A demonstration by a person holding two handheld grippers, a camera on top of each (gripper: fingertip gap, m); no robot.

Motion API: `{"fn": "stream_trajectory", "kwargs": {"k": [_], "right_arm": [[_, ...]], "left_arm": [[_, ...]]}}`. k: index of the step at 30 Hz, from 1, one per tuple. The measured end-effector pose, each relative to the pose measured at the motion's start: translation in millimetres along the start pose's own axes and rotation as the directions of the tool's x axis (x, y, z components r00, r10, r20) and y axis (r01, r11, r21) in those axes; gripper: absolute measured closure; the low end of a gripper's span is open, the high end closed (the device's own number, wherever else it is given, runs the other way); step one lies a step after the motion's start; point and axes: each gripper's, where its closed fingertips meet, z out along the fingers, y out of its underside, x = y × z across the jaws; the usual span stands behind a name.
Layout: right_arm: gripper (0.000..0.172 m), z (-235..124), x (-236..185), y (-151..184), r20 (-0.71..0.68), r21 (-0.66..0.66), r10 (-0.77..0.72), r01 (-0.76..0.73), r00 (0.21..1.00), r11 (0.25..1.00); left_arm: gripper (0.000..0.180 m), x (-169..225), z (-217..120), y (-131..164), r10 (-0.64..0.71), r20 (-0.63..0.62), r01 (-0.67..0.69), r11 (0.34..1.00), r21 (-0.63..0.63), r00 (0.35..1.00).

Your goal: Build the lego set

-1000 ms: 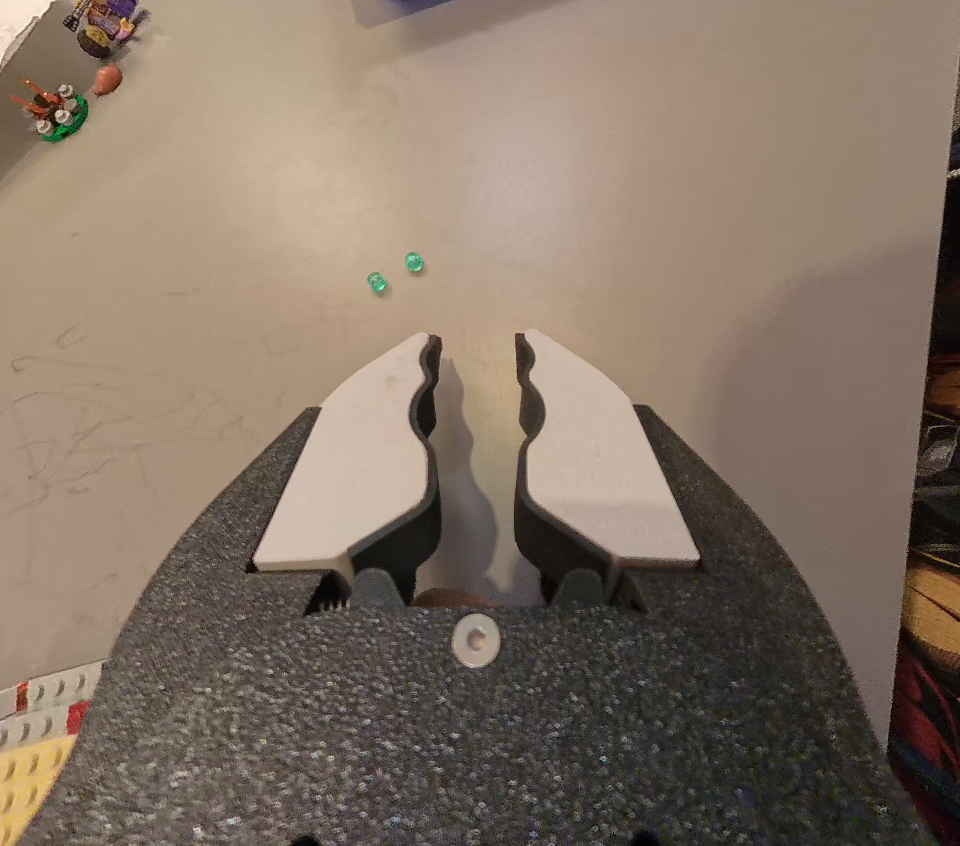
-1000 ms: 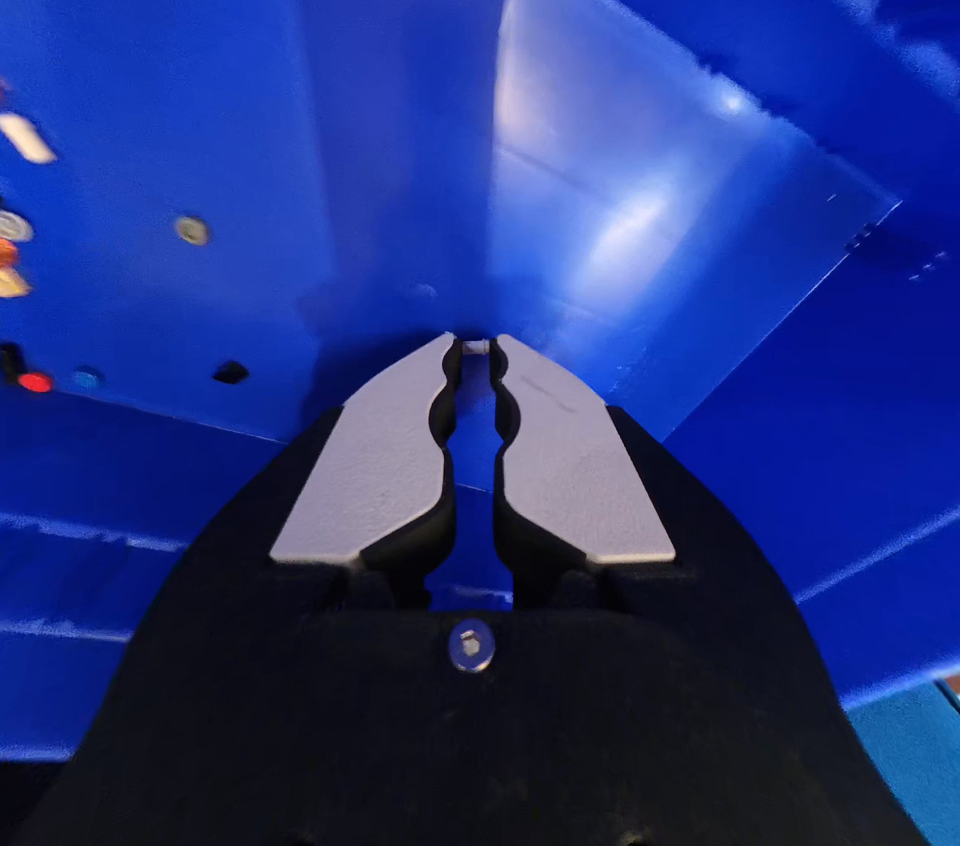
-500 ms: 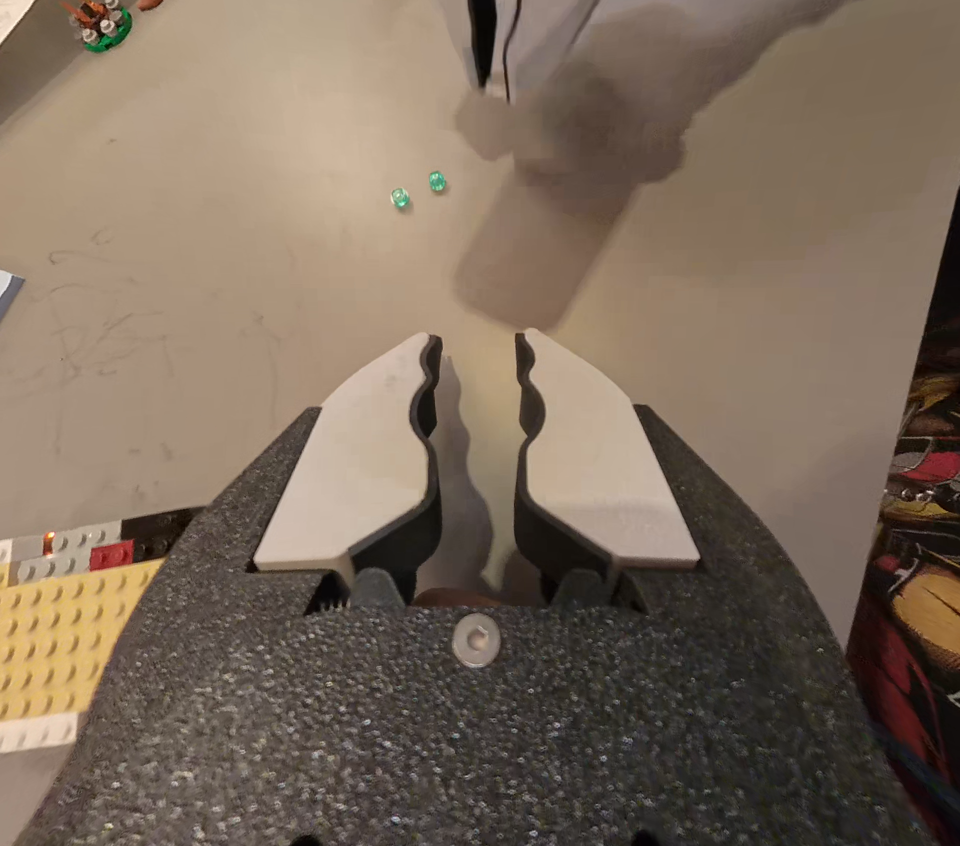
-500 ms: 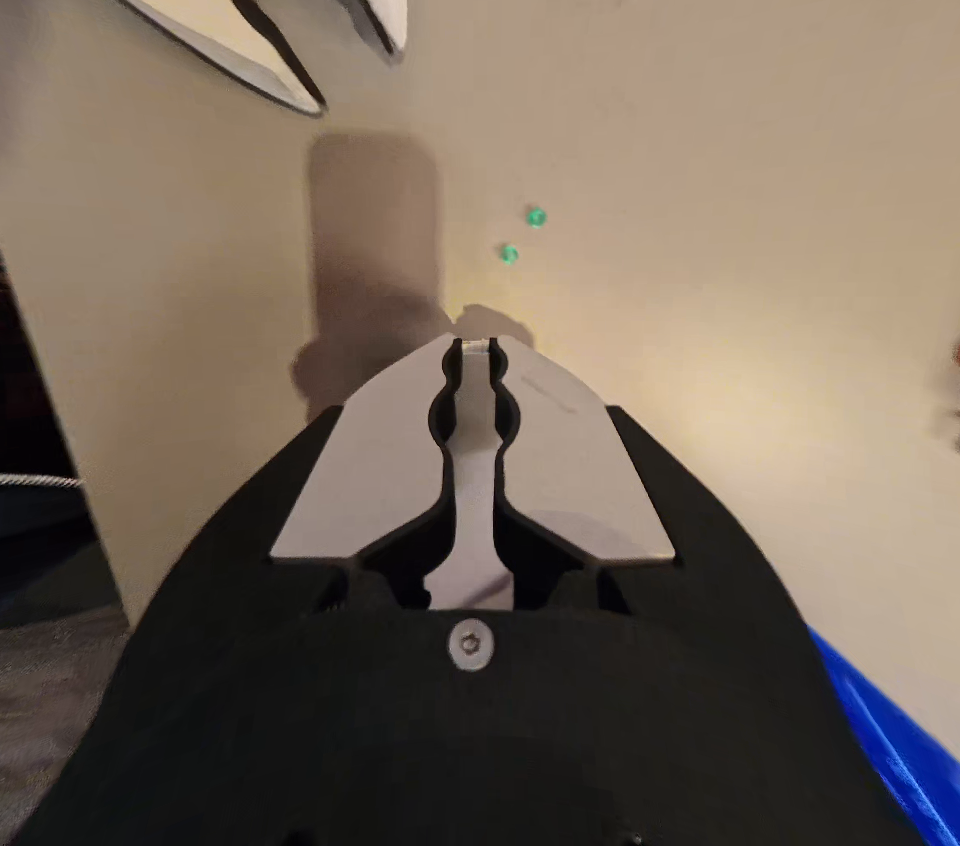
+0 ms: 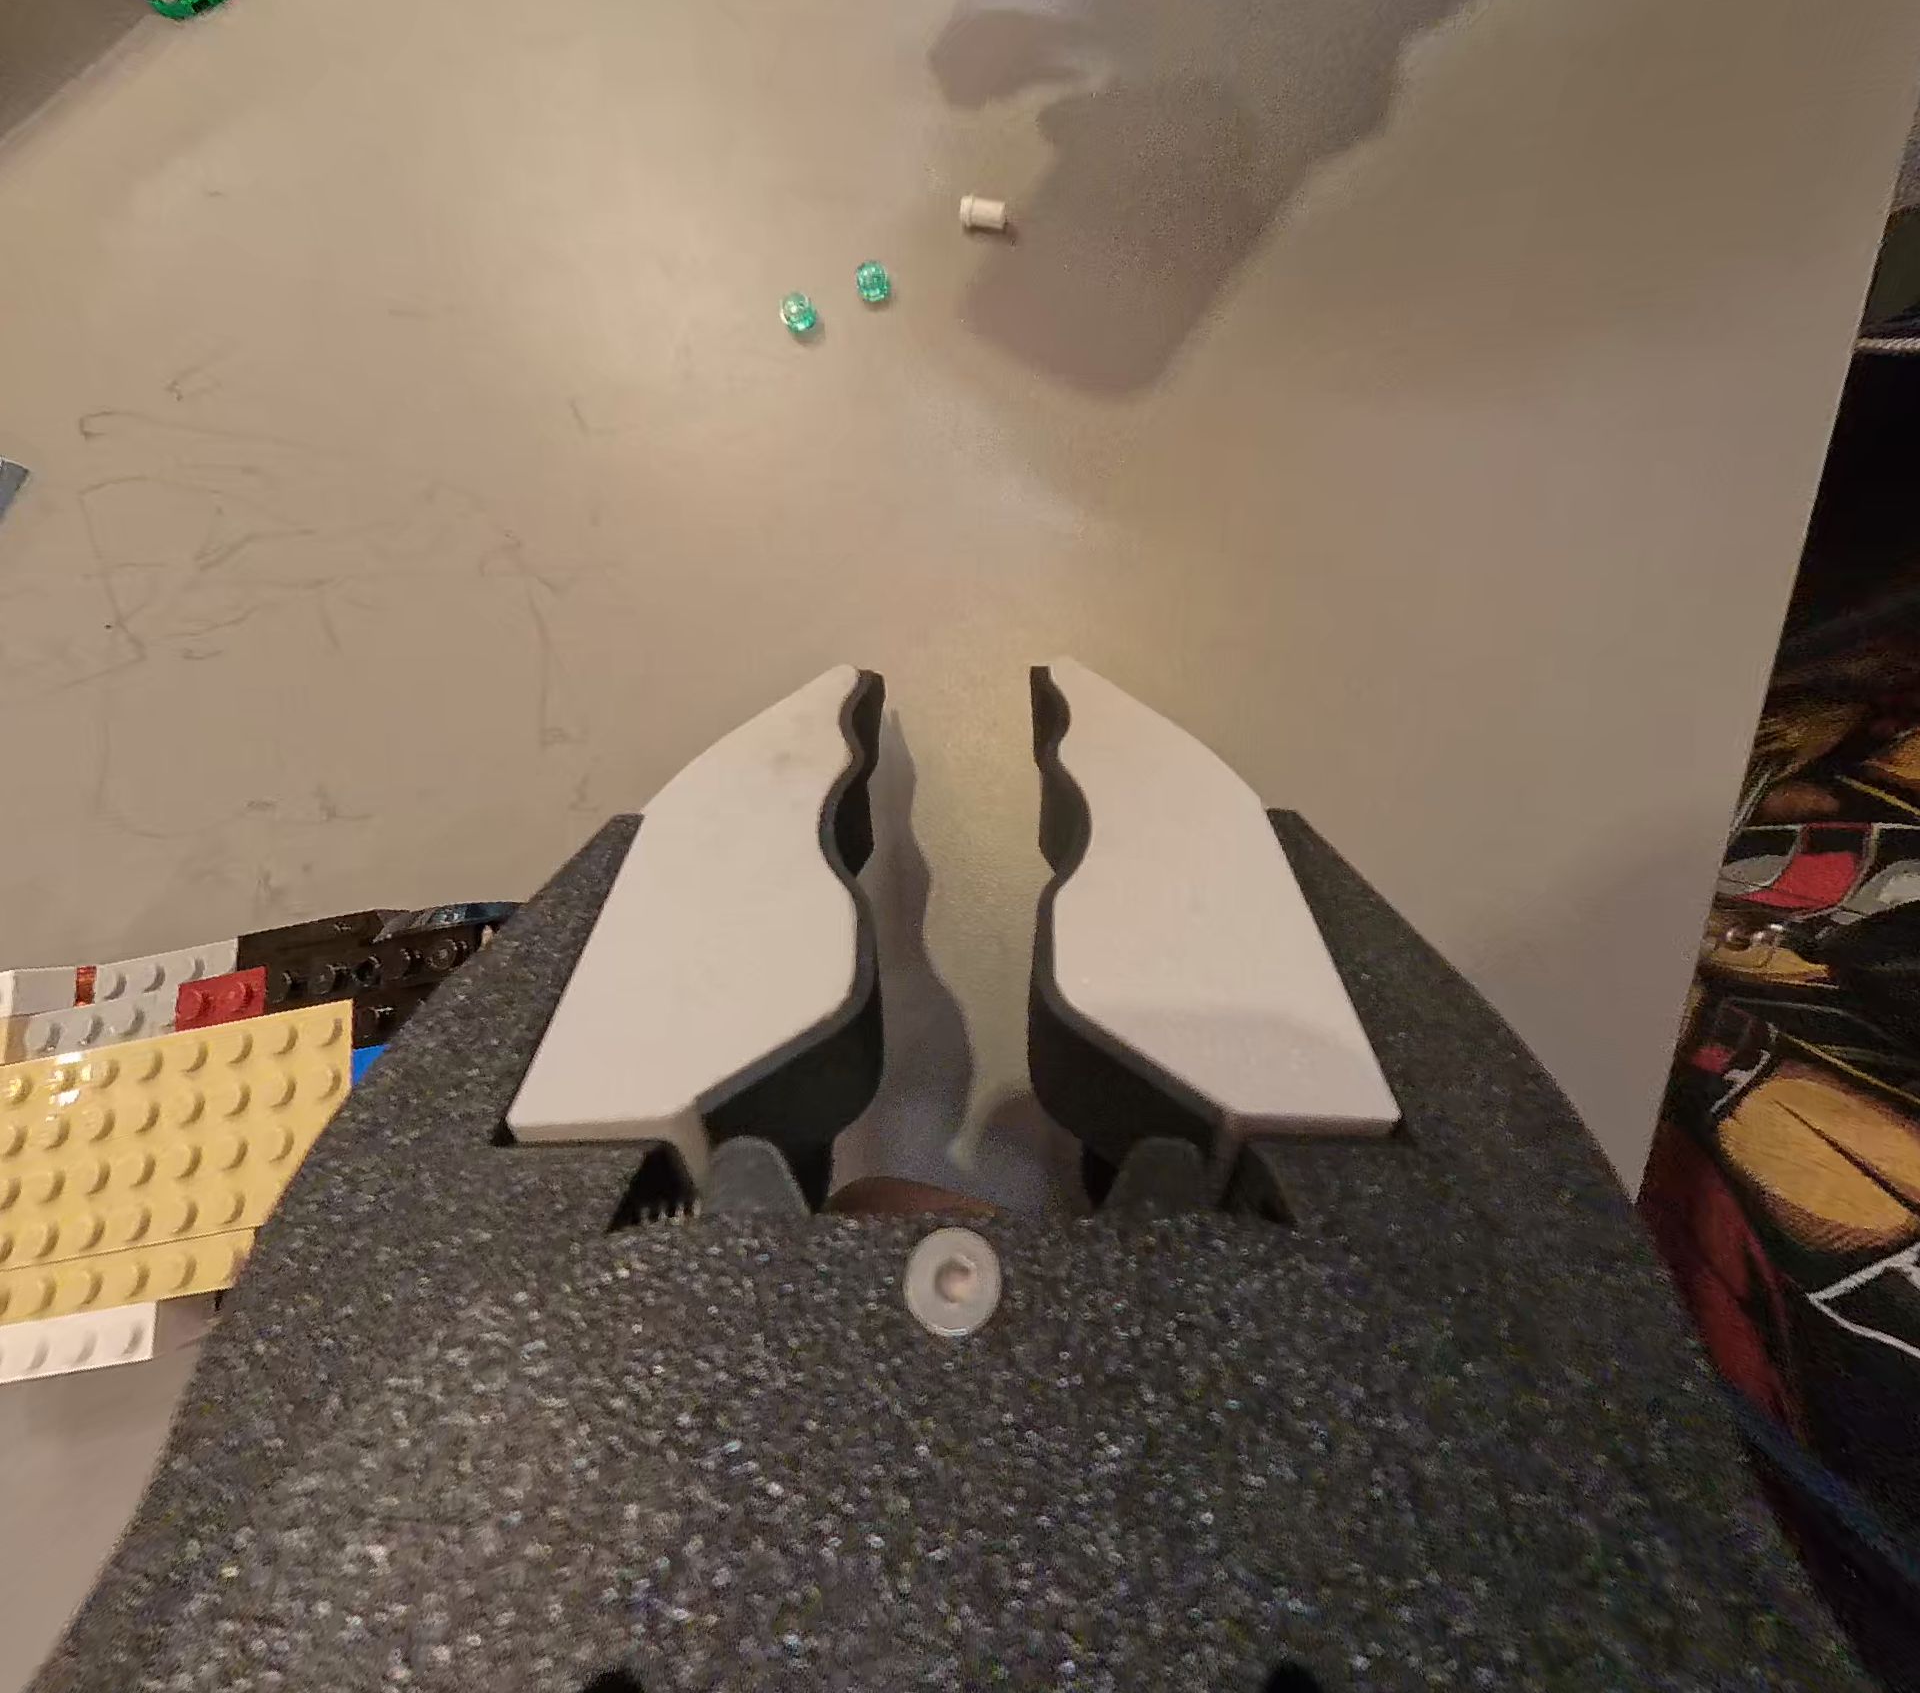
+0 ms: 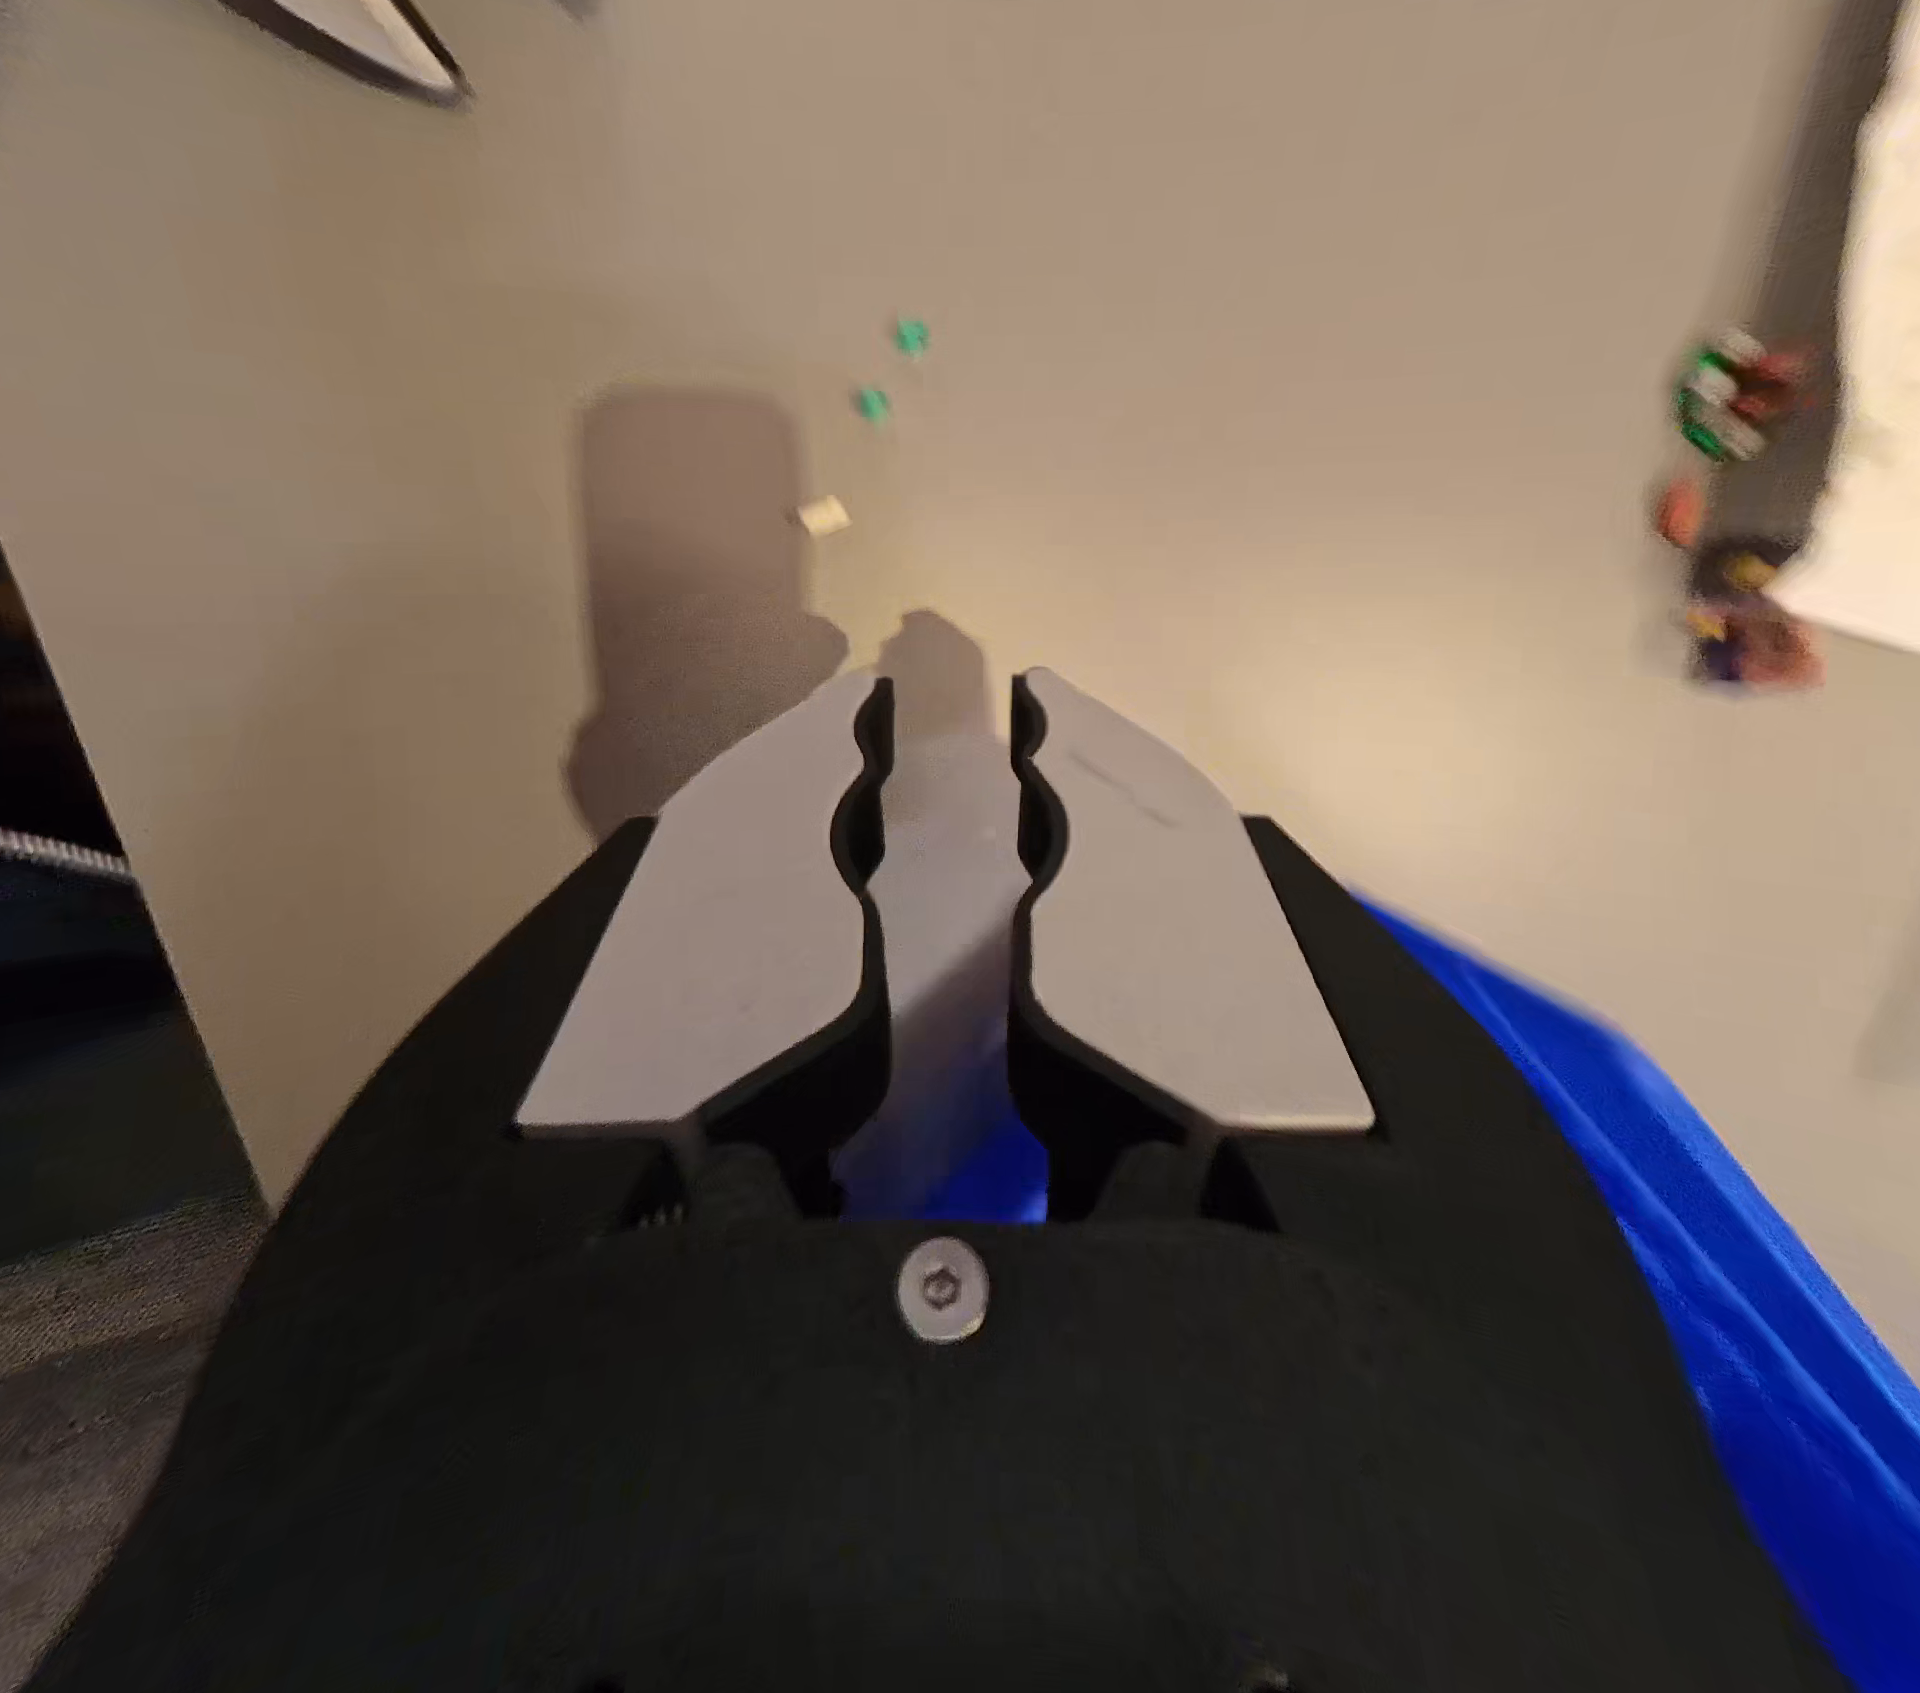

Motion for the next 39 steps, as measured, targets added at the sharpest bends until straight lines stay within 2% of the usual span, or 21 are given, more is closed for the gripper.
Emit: {"fn": "stream_trajectory", "kwargs": {"k": [1,5,6,8,11,19,25,27,33,36,39], "right_arm": [[0.151,-17,13,14,-0.037,-0.018,0.018,-0.018,0.999,1.000],[0.153,-68,72,121,-0.185,-0.243,0.089,-0.134,0.979,0.961],[0.152,-72,78,149,-0.175,-0.302,0.083,-0.134,0.981,0.944],[0.151,-68,75,190,-0.071,-0.365,0.032,-0.056,0.997,0.929],[0.151,-51,64,219,0.038,-0.400,0.007,0.008,0.999,0.917],[0.154,-47,95,253,0.003,-0.502,-0.081,0.072,0.997,0.862],[0.156,-39,99,257,0.055,-0.498,-0.063,0.082,0.996,0.863],[0.162,-38,98,260,0.065,-0.518,-0.057,0.082,0.996,0.851],[0.166,-40,96,254,0.044,-0.533,-0.057,0.072,0.997,0.843],[0.166,-50,95,215,-0.017,-0.469,-0.108,0.087,0.994,0.879],[0.166,-61,85,141,-0.090,-0.337,-0.200,0.159,0.976,0.928]], "left_arm": [[0.152,0,-1,-1,-0.006,-0.003,0.006,1.000,0.006,1.000],[0.152,0,0,0,-0.024,-0.035,0.024,1.000,0.000,0.999],[0.152,0,2,0,-0.018,-0.039,0.018,1.000,-0.004,0.999],[0.152,-1,5,-1,0.002,-0.041,-0.003,1.000,-0.014,0.999],[0.152,-3,13,-2,0.025,-0.046,-0.027,0.999,-0.041,0.999],[0.152,-8,16,-4,0.025,-0.016,-0.026,0.999,-0.045,1.000],[0.152,-8,16,-4,0.026,-0.012,-0.027,0.999,-0.044,1.000],[0.152,-7,16,-4,0.030,-0.014,-0.030,0.999,-0.043,0.999],[0.152,-6,10,-6,0.032,-0.015,-0.032,0.999,-0.001,0.999],[0.152,-10,0,-8,-0.006,-0.019,0.007,0.999,0.053,1.000],[0.152,-13,-11,-12,-0.025,-0.014,0.026,0.992,0.121,1.000]]}}
